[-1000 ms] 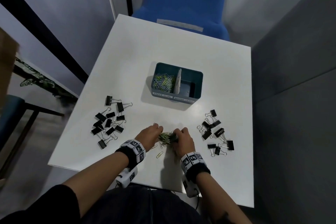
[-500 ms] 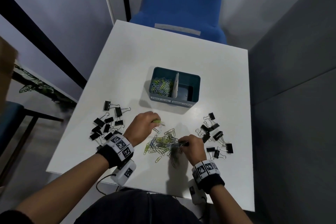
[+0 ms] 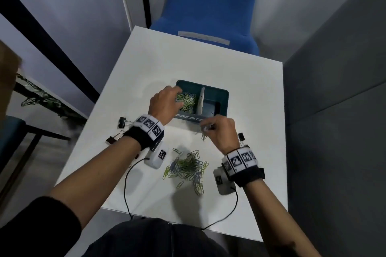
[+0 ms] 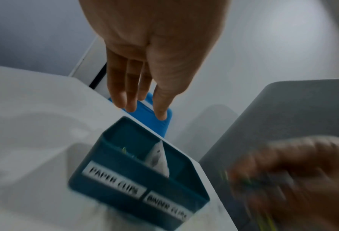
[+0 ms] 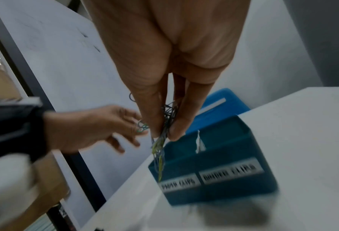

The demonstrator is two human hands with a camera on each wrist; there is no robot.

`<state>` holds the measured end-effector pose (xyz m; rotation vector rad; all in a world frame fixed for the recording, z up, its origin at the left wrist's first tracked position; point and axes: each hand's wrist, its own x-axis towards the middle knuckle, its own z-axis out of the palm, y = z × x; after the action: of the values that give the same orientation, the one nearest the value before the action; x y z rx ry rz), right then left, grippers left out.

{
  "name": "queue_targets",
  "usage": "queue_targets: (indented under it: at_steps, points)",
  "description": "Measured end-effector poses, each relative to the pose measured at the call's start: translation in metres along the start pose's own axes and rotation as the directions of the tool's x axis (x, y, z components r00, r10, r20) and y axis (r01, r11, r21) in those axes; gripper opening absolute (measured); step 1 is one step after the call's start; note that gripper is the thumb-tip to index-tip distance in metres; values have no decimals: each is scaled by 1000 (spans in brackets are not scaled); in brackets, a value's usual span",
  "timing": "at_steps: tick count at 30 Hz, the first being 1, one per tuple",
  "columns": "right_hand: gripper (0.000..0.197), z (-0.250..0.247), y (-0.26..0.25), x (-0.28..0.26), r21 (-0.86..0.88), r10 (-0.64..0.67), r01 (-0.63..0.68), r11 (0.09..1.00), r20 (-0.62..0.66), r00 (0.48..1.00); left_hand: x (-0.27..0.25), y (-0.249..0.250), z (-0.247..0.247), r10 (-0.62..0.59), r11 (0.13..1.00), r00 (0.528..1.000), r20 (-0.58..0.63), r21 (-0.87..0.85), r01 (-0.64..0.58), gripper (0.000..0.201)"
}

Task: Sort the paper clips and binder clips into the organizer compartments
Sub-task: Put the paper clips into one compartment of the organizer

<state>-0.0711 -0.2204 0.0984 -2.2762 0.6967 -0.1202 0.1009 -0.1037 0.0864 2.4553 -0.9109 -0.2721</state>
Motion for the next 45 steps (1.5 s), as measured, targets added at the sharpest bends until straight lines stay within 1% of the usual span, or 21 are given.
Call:
queue_targets:
  at_steps: [3,5,8,10,12,14,16,18,19,23,26,28,31,34,36,37,39,40,42,43,45]
  points:
    - [21,-6,-22,41,-44,-46,44,998,-47,998,-32,-20,24,-66,998,994,93,29,63,18]
    - [22,-6,-33,67,-65,-57,52,996,-71,996,-54,-33,40,-95,994,978,188,72,83,17]
    - [33,-1,-41,90,-42,4,-4,999,-16,1000,-79,-43,55,-133,984,938,320,158,85,20]
    - [37,2,-39,92,-37,26,-26,999,-5,1000,-90,-47,64,-153,977,915,374,196,84,23]
    - [37,7,-30,82,-75,5,-6,997,-19,1000,-96,-50,72,-164,975,901,401,206,85,30]
    - [35,15,-15,64,-81,-2,1,997,-17,1000,-99,-52,80,-166,976,884,436,201,84,43]
    - [29,27,7,41,-68,40,-39,997,11,999,-102,-50,87,-169,978,853,494,192,83,60]
    - [25,41,31,16,-145,103,-92,985,71,992,-107,-47,95,-153,981,815,559,189,55,73]
    - [29,49,43,4,-205,145,-118,972,119,982,-111,-46,100,-137,981,807,574,192,30,77]
    - [68,81,81,-37,-374,254,-126,919,316,914,-132,-42,116,-67,971,791,608,224,-89,84]
    - [90,102,93,-51,-419,222,-44,907,388,894,-146,-47,121,40,944,765,643,226,-239,84]
    - [91,114,90,-58,-424,158,49,904,437,885,-153,-52,122,108,939,750,652,182,-293,86]
    - [80,127,78,-69,-369,47,165,915,503,863,-161,-56,117,178,932,735,654,128,-339,87]
    - [71,127,77,-78,-271,-32,183,945,481,876,-166,-66,110,228,936,739,634,65,-345,83]
    - [68,118,84,-84,-270,-40,161,949,403,914,-169,-77,105,251,925,770,586,88,-369,81]
    - [69,111,87,-87,-288,-14,127,949,365,931,-170,-82,103,248,921,791,559,117,-371,81]
    - [75,99,96,-95,-336,102,6,942,304,947,-170,-88,99,211,925,830,517,169,-341,88]
    - [80,94,100,-100,-343,176,-71,937,286,942,-171,-89,98,172,934,833,525,183,-308,94]
    - [93,89,106,-106,-342,281,-178,923,281,918,-172,-88,97,88,956,816,571,182,-230,108]
    - [100,89,108,-108,-355,303,-190,915,297,905,-173,-85,98,61,961,805,591,183,-208,112]
    - [110,95,106,-108,-405,300,-146,903,348,888,-173,-77,101,48,961,795,605,189,-201,116]
